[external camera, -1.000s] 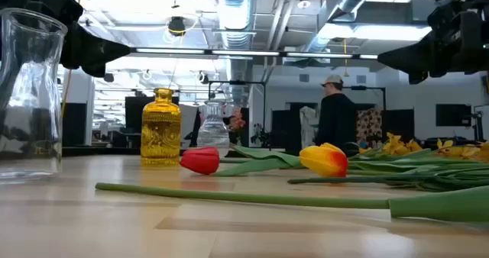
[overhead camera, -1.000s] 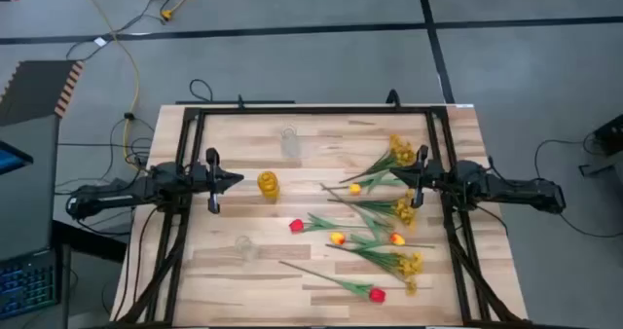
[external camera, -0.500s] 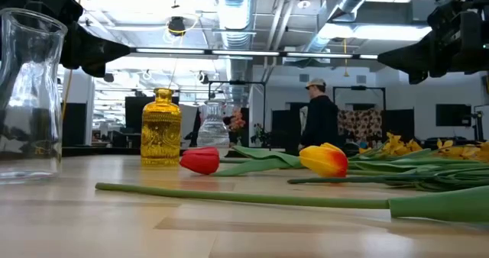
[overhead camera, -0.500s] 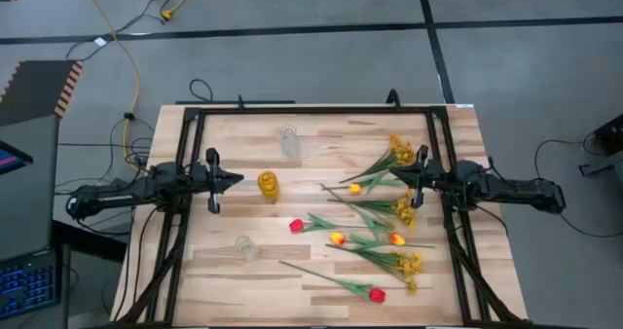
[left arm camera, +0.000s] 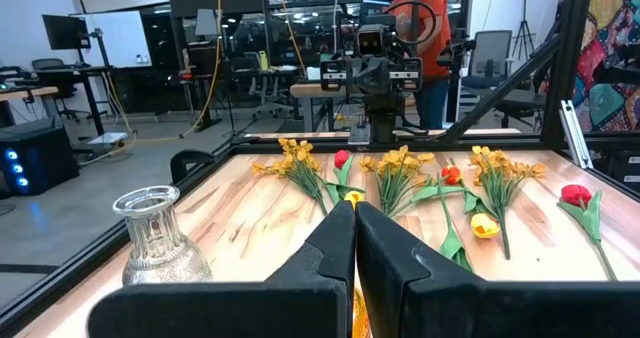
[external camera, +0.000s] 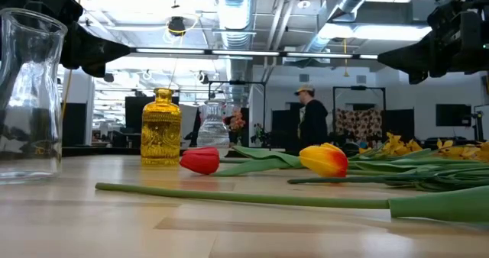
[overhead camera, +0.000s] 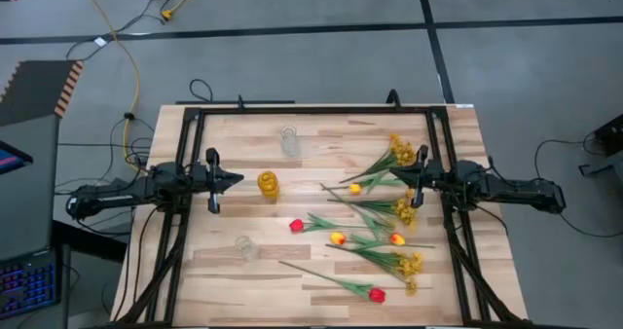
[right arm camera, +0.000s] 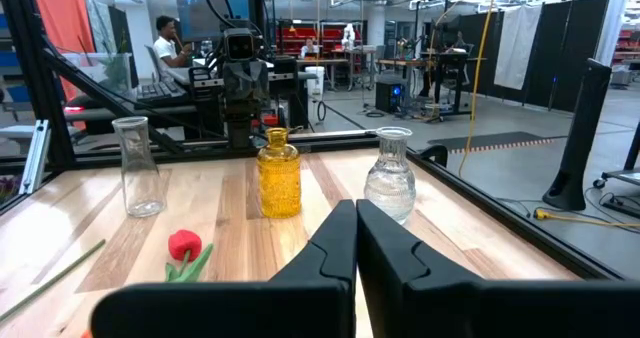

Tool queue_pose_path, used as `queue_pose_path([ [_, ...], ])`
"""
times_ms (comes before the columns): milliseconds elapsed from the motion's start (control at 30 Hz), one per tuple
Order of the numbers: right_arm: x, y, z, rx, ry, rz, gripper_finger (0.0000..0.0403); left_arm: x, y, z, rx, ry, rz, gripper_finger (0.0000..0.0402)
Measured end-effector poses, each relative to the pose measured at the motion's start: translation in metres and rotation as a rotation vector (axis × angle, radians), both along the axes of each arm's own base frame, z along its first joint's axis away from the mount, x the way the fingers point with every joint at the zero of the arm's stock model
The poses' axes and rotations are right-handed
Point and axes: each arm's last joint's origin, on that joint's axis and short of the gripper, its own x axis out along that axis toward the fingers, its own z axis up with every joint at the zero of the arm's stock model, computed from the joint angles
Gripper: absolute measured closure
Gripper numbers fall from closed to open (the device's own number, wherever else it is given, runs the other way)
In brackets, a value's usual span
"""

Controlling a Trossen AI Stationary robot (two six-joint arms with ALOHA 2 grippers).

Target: Sort flowers into vase by color

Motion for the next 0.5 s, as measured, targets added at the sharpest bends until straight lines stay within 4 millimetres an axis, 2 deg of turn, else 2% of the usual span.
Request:
queue_pose_path([
  [300, 0.0000, 0.0000, -0.0001, -0.001, 0.000, 0.000, 0.0367, 0.0000, 0.0000, 0.0001, 0.000, 0.000, 0.000, 0.0401],
  [500, -0.0001, -0.0003, 0.0000, -0.066, 0.016, -0.006, 0.0367, 0.0000, 0.0000, 0.0000, 0.000, 0.000, 0.000, 0.0401],
])
